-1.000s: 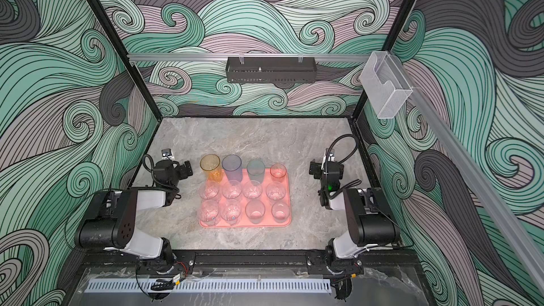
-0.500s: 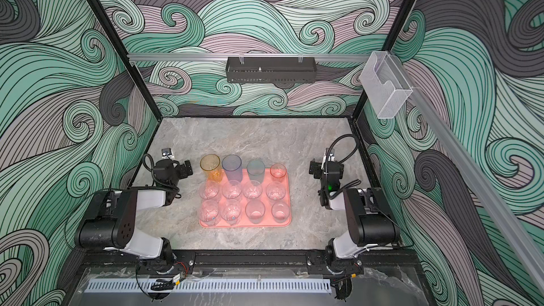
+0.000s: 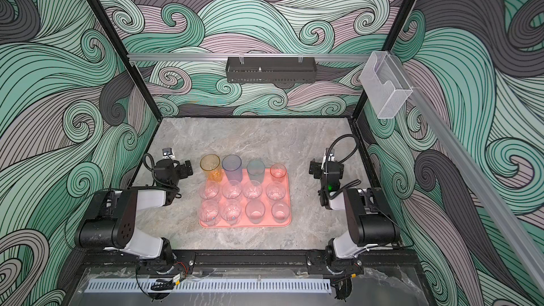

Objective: Place the glasses into the tray
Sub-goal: Reset both arms

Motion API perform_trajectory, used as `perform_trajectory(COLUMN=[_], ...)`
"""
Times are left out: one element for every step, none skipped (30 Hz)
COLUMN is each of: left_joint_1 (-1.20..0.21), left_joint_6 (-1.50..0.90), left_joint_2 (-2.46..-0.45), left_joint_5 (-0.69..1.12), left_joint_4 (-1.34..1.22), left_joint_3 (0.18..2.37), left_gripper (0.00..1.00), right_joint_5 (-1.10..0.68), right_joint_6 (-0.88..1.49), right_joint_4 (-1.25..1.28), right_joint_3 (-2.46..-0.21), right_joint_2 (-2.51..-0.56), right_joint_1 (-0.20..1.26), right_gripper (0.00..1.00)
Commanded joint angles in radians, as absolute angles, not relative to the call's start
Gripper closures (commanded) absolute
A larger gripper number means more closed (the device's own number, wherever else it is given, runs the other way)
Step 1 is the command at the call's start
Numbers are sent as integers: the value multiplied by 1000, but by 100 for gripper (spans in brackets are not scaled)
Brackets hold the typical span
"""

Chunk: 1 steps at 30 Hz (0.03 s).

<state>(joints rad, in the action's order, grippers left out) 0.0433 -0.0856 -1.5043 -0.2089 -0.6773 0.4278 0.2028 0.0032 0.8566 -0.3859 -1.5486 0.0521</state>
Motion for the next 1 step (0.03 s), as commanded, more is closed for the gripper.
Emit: perform_trajectory(left_joint_1=[39], left_joint_6=[-88], left_joint_2=[-1520], left_joint_5=[-223], left_joint_4=[-695], left_joint_3=[448], left_gripper=[1], right_joint_5=[199], right_joint_6=[2], right_joint_4=[879], right_joint_3=[-387], right_joint_2=[-1538], right_joint_1=[50], right_gripper=[0])
